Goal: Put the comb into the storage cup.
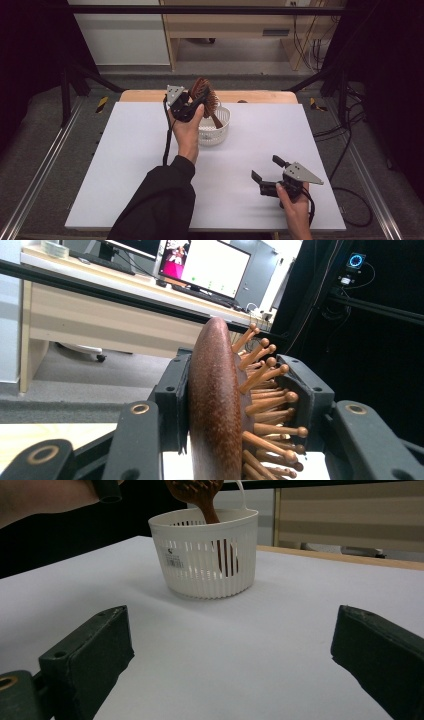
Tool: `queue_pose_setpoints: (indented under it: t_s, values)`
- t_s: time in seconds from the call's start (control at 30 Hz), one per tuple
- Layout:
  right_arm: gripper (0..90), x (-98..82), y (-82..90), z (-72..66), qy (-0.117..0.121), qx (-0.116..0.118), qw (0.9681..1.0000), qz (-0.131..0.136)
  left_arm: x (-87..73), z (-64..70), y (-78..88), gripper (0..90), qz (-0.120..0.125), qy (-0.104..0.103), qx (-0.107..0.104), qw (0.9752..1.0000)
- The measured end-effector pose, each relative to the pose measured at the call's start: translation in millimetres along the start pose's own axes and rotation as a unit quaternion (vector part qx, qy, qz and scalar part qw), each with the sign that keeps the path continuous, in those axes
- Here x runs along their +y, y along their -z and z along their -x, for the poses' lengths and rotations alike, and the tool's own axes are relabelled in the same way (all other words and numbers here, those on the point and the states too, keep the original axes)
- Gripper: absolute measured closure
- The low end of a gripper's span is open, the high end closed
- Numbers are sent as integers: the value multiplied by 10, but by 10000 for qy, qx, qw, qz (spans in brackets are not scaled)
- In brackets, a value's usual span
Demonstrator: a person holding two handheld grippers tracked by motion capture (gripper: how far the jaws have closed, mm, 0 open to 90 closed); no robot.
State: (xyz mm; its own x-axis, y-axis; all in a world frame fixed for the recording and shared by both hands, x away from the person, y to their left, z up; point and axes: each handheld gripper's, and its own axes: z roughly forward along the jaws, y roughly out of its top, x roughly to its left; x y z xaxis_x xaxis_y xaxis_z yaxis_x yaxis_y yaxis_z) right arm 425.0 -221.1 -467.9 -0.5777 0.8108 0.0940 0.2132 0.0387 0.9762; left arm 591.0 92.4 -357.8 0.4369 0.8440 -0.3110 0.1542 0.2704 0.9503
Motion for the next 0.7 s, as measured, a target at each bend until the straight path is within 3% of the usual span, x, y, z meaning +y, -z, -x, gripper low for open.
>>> queue_pose_setpoints:
  t_s: [0.7]
  values:
    - [35,0,4,10,-22,12,10000,-12,-168,53,-71,507,-85,-5,-32,10000]
